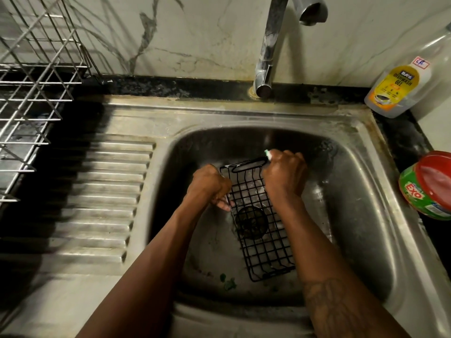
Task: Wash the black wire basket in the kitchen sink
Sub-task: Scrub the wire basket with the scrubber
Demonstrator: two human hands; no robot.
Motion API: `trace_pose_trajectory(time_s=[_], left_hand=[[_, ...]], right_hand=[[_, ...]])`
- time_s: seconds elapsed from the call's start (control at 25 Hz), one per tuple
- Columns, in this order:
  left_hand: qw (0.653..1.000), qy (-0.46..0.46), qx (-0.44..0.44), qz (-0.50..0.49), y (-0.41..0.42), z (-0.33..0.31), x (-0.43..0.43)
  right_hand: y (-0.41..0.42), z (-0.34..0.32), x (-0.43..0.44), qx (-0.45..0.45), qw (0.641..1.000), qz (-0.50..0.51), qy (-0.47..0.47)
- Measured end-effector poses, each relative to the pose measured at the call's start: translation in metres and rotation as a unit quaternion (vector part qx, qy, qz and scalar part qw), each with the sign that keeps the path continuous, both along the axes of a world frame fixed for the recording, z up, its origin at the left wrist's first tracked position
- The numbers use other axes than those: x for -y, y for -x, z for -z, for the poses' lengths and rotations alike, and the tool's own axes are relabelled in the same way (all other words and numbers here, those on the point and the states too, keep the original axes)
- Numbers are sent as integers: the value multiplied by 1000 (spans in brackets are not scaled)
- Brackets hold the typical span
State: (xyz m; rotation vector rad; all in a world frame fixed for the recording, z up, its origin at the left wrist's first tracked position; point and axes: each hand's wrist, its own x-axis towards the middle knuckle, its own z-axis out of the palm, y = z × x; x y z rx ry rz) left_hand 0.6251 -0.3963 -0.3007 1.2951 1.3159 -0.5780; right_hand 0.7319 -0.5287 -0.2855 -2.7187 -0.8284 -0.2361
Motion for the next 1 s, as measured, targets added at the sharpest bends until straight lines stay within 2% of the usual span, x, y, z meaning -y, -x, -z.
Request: trace_pose_trajectory(time_s=[0.16,0.24,0.28,0.4,0.48,0.56,0.6,0.68,0.76,0.92,1.0], left_hand=[[1000,-4,21,4,-4,-12,9],[1000,-9,22,10,-3,-12,8],[1000,-9,20,6,-3,-14,7],[1000,-9,11,7,-3,-17,7],[1000,-19,19,16,-4,-18,9],[999,-20,22,20,-4,-15,8],[999,-18,22,18,-2,-16,8],[999,-17,29,16,-1,-19,10],[999,-20,38,11,-2,-20,10],[999,-37,38,-3,-3,-26,13],[999,-31,30,-6,-3,-29,14]], right_hand=[[-4,4,-3,-27,999,17,-24],[9,9,-10,-31,998,-33,-51],[15,13,-11,-45,993,-63,-94],[26,26,-12,-98,960,-69,-255],[30,34,-12,-202,916,5,-346],[32,39,-15,-277,883,62,-375],[31,42,-15,-275,894,53,-350],[29,46,-13,-203,943,-2,-262],[26,48,-15,-160,967,-47,-194],[24,43,-22,-221,970,-77,-67],[23,38,-22,-272,956,-69,-91]])
